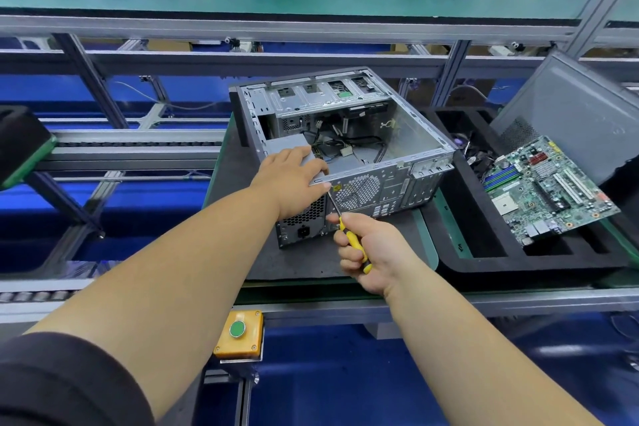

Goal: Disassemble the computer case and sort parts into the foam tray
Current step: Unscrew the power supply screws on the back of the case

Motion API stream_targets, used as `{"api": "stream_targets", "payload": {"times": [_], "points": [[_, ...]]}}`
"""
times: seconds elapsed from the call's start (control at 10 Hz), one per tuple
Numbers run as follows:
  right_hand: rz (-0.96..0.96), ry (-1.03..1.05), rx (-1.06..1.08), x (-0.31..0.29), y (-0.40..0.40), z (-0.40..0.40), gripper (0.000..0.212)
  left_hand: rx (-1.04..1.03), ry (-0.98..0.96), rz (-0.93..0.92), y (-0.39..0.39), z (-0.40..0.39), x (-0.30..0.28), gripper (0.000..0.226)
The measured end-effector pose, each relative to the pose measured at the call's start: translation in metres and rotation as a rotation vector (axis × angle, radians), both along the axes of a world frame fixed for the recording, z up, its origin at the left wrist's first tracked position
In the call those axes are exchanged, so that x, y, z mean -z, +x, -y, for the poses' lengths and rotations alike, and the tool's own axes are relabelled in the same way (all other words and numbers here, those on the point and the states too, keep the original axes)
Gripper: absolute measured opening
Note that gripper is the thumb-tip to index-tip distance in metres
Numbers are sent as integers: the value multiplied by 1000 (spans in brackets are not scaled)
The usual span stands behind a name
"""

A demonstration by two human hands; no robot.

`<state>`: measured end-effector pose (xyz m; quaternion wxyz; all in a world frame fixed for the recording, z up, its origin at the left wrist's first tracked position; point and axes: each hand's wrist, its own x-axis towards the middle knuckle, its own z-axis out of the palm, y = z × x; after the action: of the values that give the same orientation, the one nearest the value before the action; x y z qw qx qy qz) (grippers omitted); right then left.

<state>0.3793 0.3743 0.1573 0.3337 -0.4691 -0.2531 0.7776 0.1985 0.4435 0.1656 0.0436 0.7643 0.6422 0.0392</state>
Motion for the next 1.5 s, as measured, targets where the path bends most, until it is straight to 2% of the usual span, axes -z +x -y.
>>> {"api": "stream_targets", "payload": {"times": [0.1,0.2,0.3,0.4,0.5,0.6,0.7,0.8,0.9,1.0,1.1,1.2,1.4,1.5], "points": [[439,239,-58,-5,-7,3,19,0,-5,6,0,0,0,41],[943,575,-191,-9,-9,7,11,-4,0,22,0,1,0,40],[1353,805,-307,-12,-17,13,11,-3,2,20,0,1,0,39],[1563,805,-365,-11,-29,16,29,-2,0,20,0,0,1,39],[1630,783,-400,-10,-36,17,36,-5,-2,21,-1,0,1,39],[1491,819,-374,-8,-26,15,25,-6,-3,27,-1,0,1,39],[1003,604,-253,-10,-13,7,22,-10,-7,23,0,0,1,39],[401,120,-38,-10,-4,1,22,-8,-11,21,0,0,0,39],[-47,-118,-17,-7,5,1,27,-7,-8,16,0,0,0,38],[-177,-108,-6,2,5,4,25,-4,-1,7,0,0,0,38],[-129,-36,28,8,-2,7,25,-2,1,6,-1,0,0,39],[42,72,21,8,-7,6,25,-3,1,11,-1,0,0,38],[686,422,-129,-3,-8,7,23,-3,-6,19,0,1,0,39],[1002,665,-205,-7,-7,9,24,-5,-7,22,0,2,-1,39]]}}
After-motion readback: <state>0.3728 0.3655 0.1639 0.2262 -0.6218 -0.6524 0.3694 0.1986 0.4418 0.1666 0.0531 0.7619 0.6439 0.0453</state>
